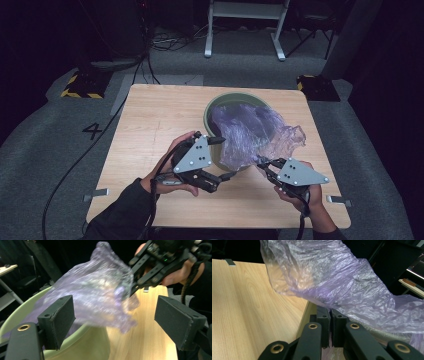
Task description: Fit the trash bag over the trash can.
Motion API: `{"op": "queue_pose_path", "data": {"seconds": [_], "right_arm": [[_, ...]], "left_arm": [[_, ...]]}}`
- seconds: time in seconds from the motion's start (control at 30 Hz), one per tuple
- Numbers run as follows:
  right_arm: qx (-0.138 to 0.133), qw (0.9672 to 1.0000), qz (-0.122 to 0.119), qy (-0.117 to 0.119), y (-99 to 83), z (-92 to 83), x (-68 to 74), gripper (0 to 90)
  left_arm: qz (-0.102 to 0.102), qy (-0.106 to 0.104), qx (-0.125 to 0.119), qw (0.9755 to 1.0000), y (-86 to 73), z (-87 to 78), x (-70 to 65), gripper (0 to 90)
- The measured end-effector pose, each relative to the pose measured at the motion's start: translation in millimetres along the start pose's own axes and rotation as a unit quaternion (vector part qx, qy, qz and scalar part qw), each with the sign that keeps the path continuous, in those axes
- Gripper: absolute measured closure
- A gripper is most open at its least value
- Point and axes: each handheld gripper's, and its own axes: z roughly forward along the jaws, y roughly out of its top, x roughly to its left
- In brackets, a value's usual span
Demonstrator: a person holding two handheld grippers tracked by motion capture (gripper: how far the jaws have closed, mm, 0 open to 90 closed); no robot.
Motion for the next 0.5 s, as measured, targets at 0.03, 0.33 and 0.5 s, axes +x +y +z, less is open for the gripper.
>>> {"op": "queue_pose_path", "data": {"seconds": [0.03, 0.33, 0.5], "right_arm": [[-0.001, 1.0000, -0.001, -0.001, -0.4, 0.7, 0.6, 87.7], [-0.004, 0.9997, -0.009, 0.020, -3.0, 4.5, 7.2, 86.0], [0.007, 0.9991, -0.023, 0.033, -5.4, 7.7, 12.1, 86.6]], "left_arm": [[0.001, 0.010, 0.007, 0.9999, 1.3, 3.1, -1.4, 16.4], [0.002, 0.048, 0.044, 0.9979, -9.1, 18.4, 6.7, 62.8], [0.016, 0.068, 0.051, 0.9963, -17.6, 15.9, 15.2, 79.1]]}}
